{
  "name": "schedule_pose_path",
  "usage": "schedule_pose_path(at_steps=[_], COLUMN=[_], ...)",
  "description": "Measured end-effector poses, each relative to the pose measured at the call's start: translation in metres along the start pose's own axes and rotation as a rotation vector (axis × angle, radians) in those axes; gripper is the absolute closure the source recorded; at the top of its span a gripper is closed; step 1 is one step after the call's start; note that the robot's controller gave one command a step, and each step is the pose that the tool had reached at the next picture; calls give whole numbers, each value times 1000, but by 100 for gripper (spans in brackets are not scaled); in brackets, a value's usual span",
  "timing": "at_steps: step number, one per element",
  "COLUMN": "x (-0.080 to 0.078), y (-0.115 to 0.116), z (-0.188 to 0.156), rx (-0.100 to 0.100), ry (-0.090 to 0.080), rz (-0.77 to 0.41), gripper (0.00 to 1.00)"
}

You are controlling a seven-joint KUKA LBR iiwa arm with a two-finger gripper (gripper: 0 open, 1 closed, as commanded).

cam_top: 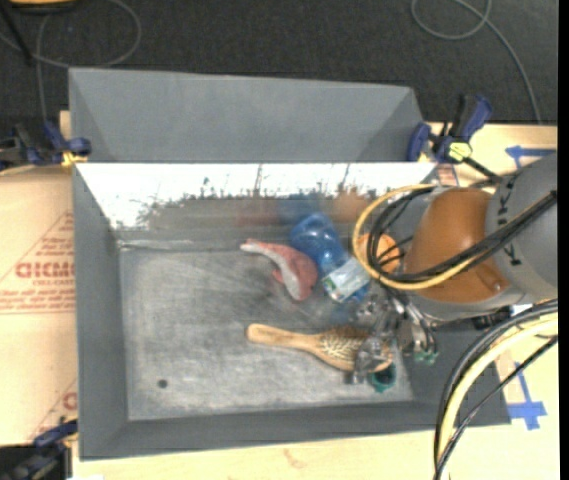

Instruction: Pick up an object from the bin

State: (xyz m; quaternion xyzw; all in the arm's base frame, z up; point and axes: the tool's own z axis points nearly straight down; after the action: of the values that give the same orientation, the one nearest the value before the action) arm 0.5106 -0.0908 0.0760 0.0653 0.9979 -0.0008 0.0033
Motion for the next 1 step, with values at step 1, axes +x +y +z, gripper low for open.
schedule_pose_path(at_steps=[1], x=[-16], y=[-6], z=[2], rx=[-3], ry=[9], rz=[-147], gripper=[100])
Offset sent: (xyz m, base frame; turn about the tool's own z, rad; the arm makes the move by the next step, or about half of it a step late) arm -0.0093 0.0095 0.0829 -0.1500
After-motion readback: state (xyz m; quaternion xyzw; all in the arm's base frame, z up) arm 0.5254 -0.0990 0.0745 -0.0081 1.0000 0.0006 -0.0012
